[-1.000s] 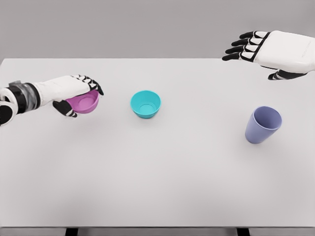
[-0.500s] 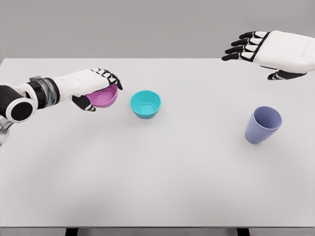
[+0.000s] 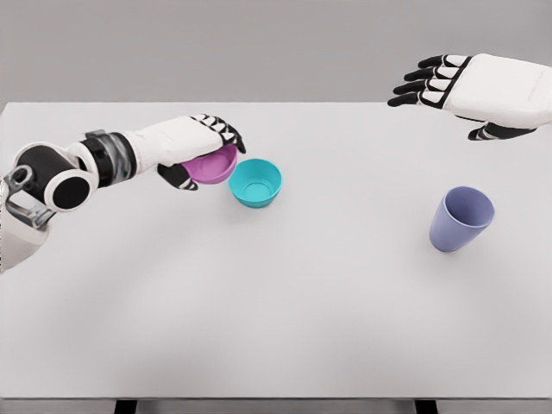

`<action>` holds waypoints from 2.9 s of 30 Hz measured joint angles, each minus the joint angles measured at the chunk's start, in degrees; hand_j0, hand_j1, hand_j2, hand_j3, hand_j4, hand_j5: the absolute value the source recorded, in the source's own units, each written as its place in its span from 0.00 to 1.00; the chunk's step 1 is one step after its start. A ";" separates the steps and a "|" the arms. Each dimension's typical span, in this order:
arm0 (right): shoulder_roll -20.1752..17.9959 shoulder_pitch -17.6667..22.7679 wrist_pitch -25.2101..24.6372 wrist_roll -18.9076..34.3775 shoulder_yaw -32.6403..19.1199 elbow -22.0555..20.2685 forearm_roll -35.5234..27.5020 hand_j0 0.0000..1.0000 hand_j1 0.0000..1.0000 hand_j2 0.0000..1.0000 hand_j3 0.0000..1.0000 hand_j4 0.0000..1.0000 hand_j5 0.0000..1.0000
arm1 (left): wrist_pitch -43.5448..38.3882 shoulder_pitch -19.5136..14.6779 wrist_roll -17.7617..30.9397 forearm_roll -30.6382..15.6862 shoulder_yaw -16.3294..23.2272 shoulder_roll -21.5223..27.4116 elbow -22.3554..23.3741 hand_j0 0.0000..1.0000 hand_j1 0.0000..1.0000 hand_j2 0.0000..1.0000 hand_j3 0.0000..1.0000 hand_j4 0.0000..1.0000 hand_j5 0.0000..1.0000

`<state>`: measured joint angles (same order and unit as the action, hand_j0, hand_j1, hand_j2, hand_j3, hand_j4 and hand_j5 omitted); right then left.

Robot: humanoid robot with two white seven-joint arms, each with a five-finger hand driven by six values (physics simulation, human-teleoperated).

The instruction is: Stacking bowl and cup with both arms

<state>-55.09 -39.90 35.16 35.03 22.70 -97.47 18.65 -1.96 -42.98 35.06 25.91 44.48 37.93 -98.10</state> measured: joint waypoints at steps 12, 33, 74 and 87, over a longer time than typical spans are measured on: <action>0.13 0.00 0.00 0.00 -0.03 0.08 0.01 1.00 1.00 1.00 1.00 1.00 1.00 | -0.05 -0.53 0.00 4.07 1.03 -6.32 3.53 0.67 0.67 0.67 0.67 0.67 0.67; 0.40 -0.09 0.00 0.00 -0.09 0.17 0.00 1.00 1.00 1.00 1.00 1.00 1.00 | -0.06 -1.85 0.00 6.91 3.47 -12.49 10.76 0.68 0.68 0.68 0.68 0.68 0.68; -13.33 8.26 0.01 0.00 -5.60 -3.01 -14.24 1.00 1.00 1.00 1.00 1.00 1.00 | 27.59 -0.62 -0.04 -17.50 -7.56 6.54 -0.31 1.00 1.00 1.00 1.00 1.00 1.00; -19.88 8.53 0.00 0.00 4.53 -2.99 -14.09 1.00 1.00 1.00 1.00 1.00 1.00 | 37.00 29.79 -0.04 -55.69 -28.23 18.20 7.18 1.00 1.00 1.00 1.00 1.00 1.00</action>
<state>-74.97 -31.38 35.16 35.03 27.22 -100.46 4.56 35.04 -13.18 35.02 -29.78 16.26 56.12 -90.92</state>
